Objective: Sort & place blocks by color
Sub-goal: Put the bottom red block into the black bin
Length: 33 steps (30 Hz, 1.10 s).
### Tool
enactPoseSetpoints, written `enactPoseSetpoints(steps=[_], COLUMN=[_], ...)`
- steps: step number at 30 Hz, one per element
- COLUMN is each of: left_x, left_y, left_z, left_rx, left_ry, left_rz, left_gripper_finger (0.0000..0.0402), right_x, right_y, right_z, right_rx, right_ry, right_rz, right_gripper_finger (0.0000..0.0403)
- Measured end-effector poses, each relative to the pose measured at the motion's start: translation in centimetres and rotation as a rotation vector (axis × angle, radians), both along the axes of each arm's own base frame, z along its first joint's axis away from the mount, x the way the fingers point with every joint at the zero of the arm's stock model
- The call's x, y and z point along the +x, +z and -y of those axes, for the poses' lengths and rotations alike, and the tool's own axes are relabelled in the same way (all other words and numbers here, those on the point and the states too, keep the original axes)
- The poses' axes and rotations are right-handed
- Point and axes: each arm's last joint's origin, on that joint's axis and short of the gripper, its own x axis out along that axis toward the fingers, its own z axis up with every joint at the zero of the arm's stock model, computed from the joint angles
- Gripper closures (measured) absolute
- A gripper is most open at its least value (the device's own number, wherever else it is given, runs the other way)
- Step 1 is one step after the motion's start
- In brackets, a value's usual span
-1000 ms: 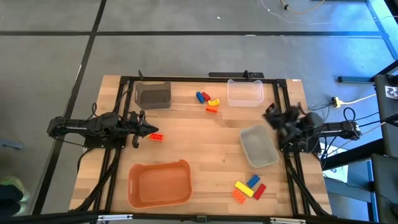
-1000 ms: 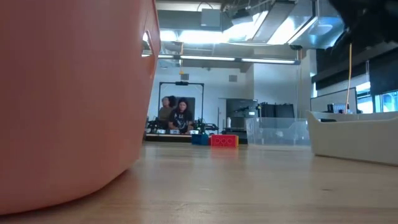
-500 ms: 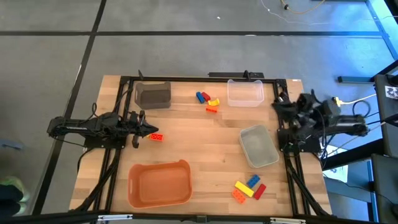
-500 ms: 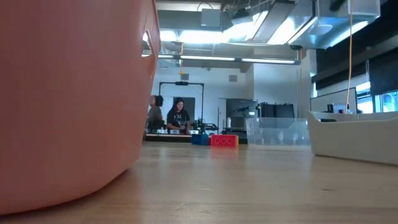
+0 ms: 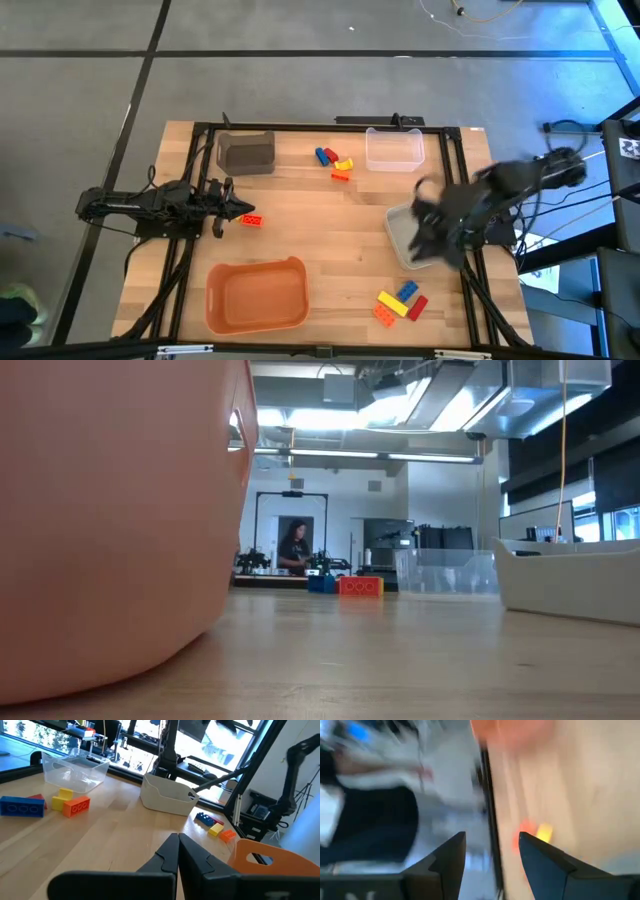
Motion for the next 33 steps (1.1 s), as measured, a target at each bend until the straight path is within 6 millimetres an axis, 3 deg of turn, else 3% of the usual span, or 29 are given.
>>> enactPoseSetpoints(steps=[6,10,14,20,26,33], left_x=[0.0,0.0,0.0,0.0,0.0,0.0], left_y=[0.0,0.0,0.0,0.0,0.0,0.0], left_z=[0.0,0.0,0.0,0.0,0.0,0.0], left_rx=[0.000,0.000,0.000,0.000,0.000,0.000], left_ry=[0.000,0.000,0.000,0.000,0.000,0.000], left_rz=[0.000,0.000,-0.001,0.000,0.000,-0.001], left_gripper_finger=[0.0401,0.0401,0.0401,0.0401,0.0401,0.0401], right_x=[2.6,3.4,3.8,4.1,2.9,3.0], right_y=[-4.6,-8.1,-11.6,-16.7,-19.2,-21.8], right_z=[-6.6,-9.9,-12.6,-14.9,-16.6,-16.9], right_rx=[0.015,-0.069,-0.216,-0.307,-0.316,-0.408], right_ry=[0.054,0.026,-0.141,-0.515,-0.946,-1.013], right_rz=[-0.409,-0.547,-0.608,-0.821,-0.897,-0.938], right_gripper_finger=[0.0217,0.0217,0.0217,0.0217,0.0217,0.0226])
